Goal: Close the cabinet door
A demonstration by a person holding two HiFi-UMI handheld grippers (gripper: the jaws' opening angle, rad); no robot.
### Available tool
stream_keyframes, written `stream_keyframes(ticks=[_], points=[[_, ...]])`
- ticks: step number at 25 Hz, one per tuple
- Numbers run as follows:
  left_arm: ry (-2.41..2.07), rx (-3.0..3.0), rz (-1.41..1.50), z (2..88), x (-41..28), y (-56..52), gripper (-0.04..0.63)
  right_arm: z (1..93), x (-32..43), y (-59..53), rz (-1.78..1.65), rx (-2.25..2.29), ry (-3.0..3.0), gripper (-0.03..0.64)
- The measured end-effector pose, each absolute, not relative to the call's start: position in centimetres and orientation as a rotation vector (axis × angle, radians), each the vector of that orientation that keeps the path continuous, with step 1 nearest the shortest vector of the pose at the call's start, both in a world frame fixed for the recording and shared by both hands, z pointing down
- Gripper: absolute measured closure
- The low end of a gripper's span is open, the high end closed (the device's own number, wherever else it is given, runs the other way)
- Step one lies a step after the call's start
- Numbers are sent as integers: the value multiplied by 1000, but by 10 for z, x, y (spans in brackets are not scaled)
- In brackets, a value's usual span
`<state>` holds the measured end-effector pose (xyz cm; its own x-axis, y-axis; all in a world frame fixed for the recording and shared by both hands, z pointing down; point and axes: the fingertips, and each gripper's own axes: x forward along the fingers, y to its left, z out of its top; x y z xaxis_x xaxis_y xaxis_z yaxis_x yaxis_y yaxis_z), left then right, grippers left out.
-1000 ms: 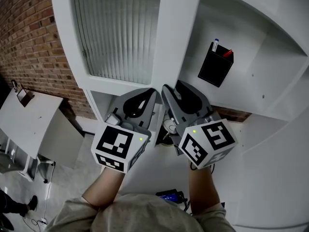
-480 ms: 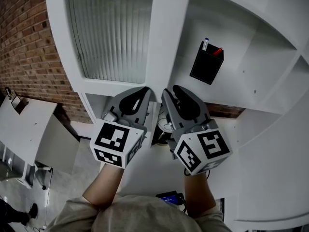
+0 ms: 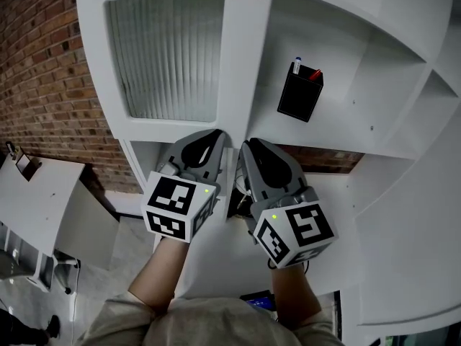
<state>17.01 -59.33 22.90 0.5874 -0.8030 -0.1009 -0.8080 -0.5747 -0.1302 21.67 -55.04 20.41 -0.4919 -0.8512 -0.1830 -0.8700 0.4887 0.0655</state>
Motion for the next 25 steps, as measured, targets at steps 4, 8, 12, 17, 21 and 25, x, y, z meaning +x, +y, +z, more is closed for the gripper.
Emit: stream_keyframes(ticks=[4, 8, 12, 17, 21, 25], points=[[1330, -2657, 45, 232, 168, -573, 589, 208, 215, -539, 237, -1543, 2560, 579], [1303, -2651, 56, 230, 164, -547, 588, 210, 213, -525, 285, -1602, 2518, 586], [1278, -2630, 77, 223, 159, -520, 588, 208, 208, -505, 310, -1626, 2473, 594], [1283, -2600, 150, 215, 148, -480, 588, 206, 204, -472, 384, -1689, 2429, 595], [1293, -2578, 196, 213, 140, -451, 588, 213, 196, -450, 413, -1690, 2441, 595], [1332, -2547, 211, 220, 129, -430, 589, 224, 187, -429, 420, -1678, 2466, 595]])
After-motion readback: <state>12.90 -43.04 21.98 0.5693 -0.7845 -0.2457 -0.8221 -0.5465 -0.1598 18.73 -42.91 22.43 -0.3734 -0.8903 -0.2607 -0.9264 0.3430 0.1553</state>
